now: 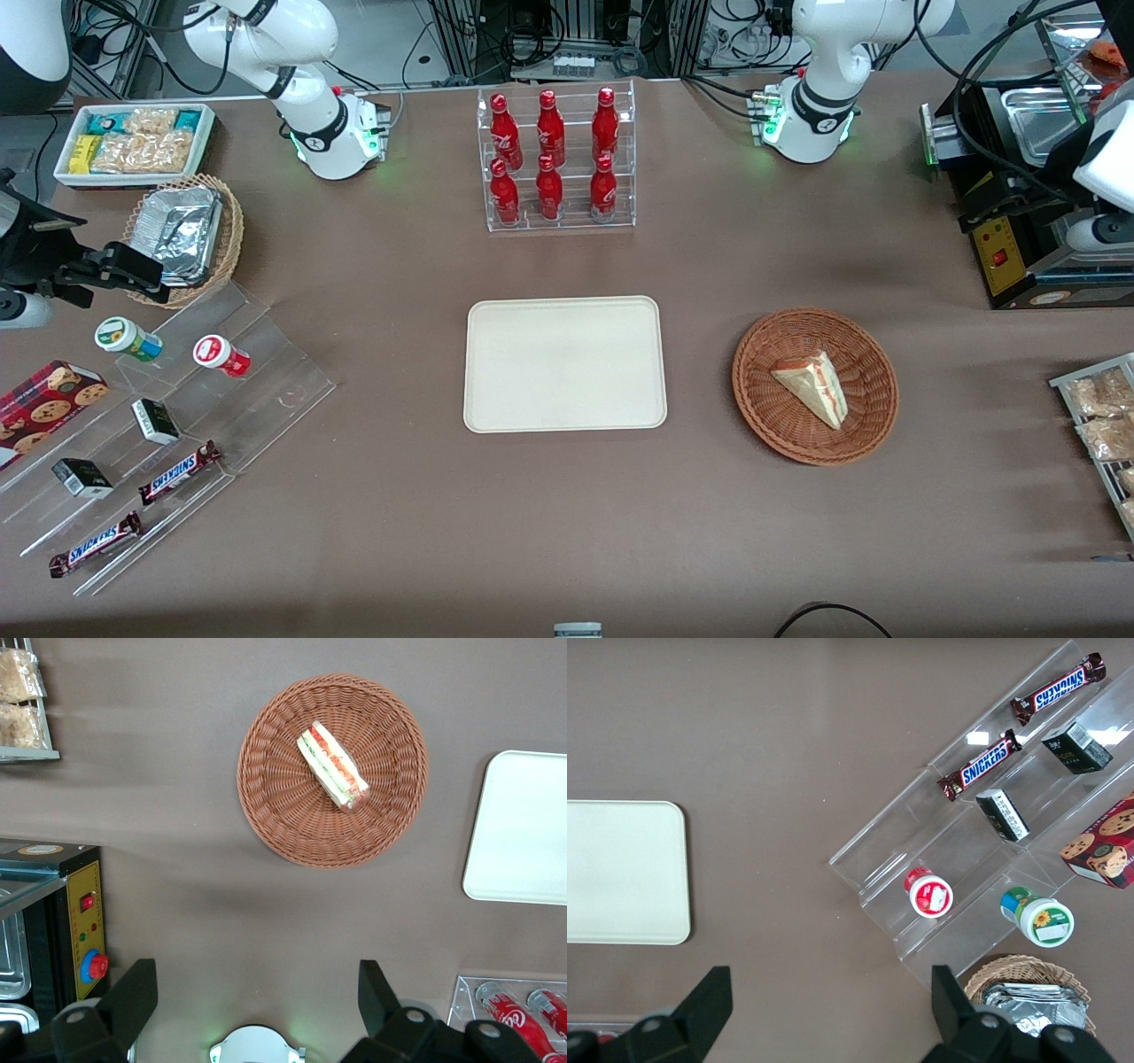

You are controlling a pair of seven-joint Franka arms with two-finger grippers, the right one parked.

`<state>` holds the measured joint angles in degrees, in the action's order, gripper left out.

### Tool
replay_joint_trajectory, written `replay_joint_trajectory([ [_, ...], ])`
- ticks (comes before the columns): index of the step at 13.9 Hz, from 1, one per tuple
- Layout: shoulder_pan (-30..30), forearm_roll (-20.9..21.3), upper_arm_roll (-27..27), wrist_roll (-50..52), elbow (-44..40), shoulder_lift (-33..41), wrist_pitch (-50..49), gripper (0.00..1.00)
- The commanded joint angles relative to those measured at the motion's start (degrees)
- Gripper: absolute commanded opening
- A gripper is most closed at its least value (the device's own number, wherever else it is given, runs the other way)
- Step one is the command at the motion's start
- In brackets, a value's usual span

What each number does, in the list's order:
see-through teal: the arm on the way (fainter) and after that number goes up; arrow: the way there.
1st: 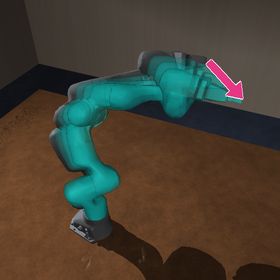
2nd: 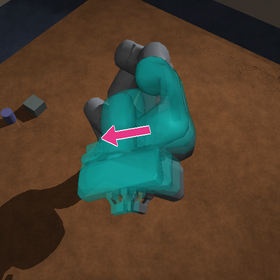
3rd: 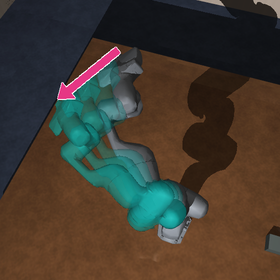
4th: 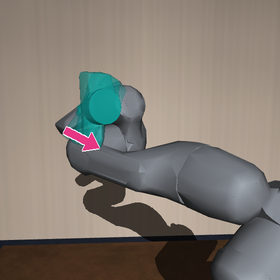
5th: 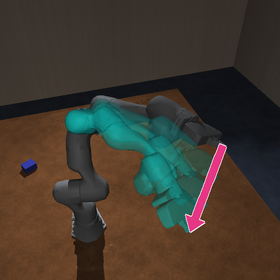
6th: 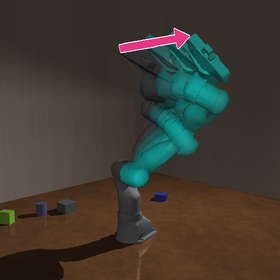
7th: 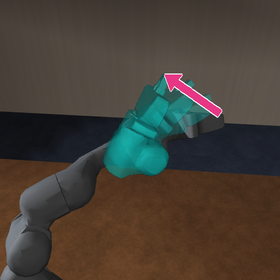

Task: Place sandwich from basket to tray
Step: 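Move the left gripper down toward the sandwich in the wicker basket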

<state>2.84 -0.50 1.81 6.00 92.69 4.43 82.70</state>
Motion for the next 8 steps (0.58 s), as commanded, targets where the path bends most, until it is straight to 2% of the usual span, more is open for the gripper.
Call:
replay_joint_trajectory([
  [1,-0.56,-0.47,-0.66,-1.08,-0.94,-0.21,-2.19,1.00],
  [5,0.67,1.02,-0.49,-0.03,0.38,-2.05,-1.59,1.00],
  [8,0.68,1.73,-0.23,5.14,8.26,-2.50,7.26,1.00],
])
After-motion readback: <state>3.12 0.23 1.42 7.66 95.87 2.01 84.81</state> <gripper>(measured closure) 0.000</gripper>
